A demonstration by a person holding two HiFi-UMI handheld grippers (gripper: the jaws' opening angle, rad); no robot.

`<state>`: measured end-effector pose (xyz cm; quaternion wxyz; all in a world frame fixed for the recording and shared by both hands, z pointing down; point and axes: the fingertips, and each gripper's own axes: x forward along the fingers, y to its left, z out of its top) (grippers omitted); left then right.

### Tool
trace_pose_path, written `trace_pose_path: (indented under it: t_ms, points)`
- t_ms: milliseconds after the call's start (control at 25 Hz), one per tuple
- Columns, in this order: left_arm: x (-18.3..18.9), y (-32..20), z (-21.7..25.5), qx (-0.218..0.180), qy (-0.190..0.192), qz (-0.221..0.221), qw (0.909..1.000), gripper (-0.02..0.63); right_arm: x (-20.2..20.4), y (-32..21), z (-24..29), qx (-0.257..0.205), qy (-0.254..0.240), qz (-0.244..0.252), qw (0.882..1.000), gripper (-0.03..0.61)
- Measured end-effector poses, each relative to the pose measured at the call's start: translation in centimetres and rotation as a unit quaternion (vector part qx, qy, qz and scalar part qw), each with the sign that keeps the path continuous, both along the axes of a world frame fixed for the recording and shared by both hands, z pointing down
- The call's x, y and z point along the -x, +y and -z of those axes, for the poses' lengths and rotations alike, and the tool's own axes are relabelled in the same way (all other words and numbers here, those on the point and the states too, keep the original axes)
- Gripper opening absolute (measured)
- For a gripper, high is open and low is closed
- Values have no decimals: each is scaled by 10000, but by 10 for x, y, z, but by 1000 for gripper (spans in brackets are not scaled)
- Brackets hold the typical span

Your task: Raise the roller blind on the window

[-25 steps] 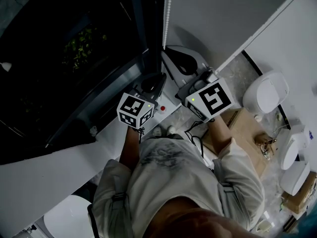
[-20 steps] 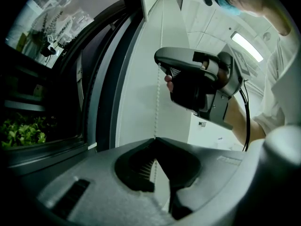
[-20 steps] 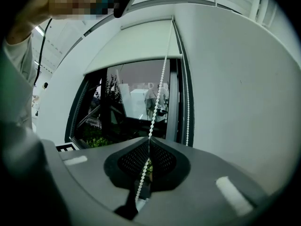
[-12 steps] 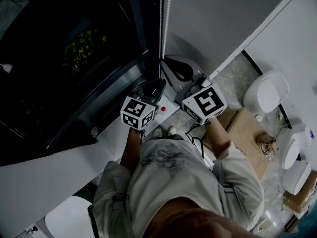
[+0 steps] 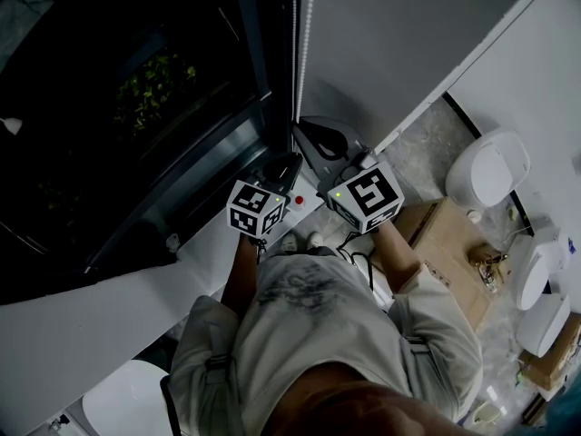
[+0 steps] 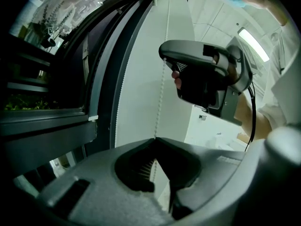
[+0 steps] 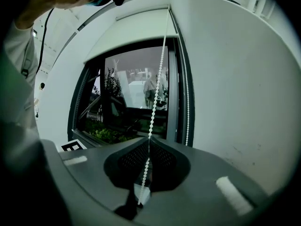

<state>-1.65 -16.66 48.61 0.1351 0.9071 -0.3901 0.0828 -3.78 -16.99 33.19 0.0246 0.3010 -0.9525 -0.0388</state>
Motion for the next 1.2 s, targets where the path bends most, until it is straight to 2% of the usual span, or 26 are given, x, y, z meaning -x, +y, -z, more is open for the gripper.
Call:
trace_pose_path:
  t_ms: [800,1200]
  points:
    - [-1,3,-53,498,-140,-41,9987,12,-1,4,-53,420,312,-74,9986,11]
    - [7,10,-44,290,-244,142,9992,17,-1,5,-53,385,330,-27,9987,11]
